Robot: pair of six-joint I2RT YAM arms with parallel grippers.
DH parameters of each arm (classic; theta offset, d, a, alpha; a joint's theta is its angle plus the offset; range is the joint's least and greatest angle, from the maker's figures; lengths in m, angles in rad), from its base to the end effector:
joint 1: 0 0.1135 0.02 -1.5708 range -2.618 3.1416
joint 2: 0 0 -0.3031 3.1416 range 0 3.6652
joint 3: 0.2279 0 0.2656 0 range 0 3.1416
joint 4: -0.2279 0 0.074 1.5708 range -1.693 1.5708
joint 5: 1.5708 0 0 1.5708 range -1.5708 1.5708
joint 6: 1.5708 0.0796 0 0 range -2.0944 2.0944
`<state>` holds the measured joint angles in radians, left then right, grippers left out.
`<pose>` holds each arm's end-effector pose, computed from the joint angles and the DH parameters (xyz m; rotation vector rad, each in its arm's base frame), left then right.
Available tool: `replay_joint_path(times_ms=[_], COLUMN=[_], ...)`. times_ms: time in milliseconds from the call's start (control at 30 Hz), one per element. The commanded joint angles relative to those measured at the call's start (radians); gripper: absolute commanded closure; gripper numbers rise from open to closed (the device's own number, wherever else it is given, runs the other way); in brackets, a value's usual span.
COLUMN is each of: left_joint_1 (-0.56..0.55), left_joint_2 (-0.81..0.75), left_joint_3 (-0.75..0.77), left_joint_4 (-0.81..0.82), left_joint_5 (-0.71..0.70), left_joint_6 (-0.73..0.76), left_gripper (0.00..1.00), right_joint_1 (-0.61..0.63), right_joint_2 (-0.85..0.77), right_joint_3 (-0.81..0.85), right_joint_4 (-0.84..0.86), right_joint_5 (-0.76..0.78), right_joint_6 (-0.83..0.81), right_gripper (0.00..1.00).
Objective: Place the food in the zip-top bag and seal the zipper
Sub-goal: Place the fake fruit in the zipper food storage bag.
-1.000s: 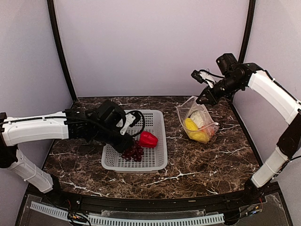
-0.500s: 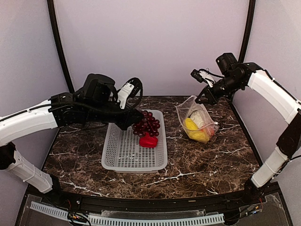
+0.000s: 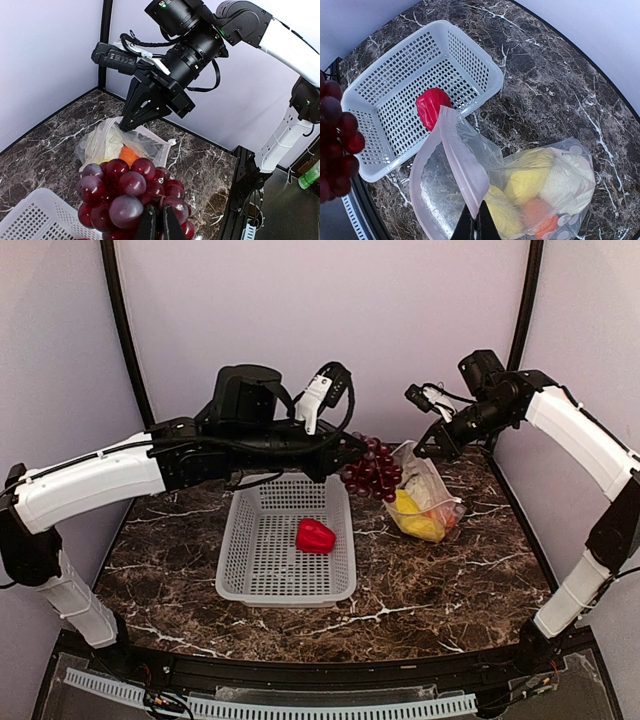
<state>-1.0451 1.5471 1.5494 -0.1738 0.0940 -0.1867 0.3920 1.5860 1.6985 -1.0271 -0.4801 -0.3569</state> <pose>0.2055 -0.3691 0.4510 0.8341 1.6470 -0.9678 0.3216 0.1727 0.3907 -1.0772 2.1875 0.6092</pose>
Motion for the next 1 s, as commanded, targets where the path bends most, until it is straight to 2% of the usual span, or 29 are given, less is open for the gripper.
replay_joint_path(times_ms=[0,500,967], left_joint_1=[-0.012,-0.013,-0.012], left_joint_2=[0.066,0.3,0.429], left_joint_3=[0.092,0.262,0.297], left_joint_4=[0.08,0.101,0.167], left_joint_5=[-0.001,-0.083,-0.21], left_joint_6=[0.009,0.033,-0.026], left_gripper=[0.99,0.99,0.99], right_joint_1=[0.002,0.002,0.002], right_joint_2=[0.012,-0.005,-0.028], right_joint_3=[0.038,0.042,0.044], right_joint_4=[-0.006,-0.008,-0.013], right_joint_5=[-0.031,-0.033,-0.074], right_joint_6=[0.017,0.035,0.054], right_gripper=[1.0,1.0,1.0])
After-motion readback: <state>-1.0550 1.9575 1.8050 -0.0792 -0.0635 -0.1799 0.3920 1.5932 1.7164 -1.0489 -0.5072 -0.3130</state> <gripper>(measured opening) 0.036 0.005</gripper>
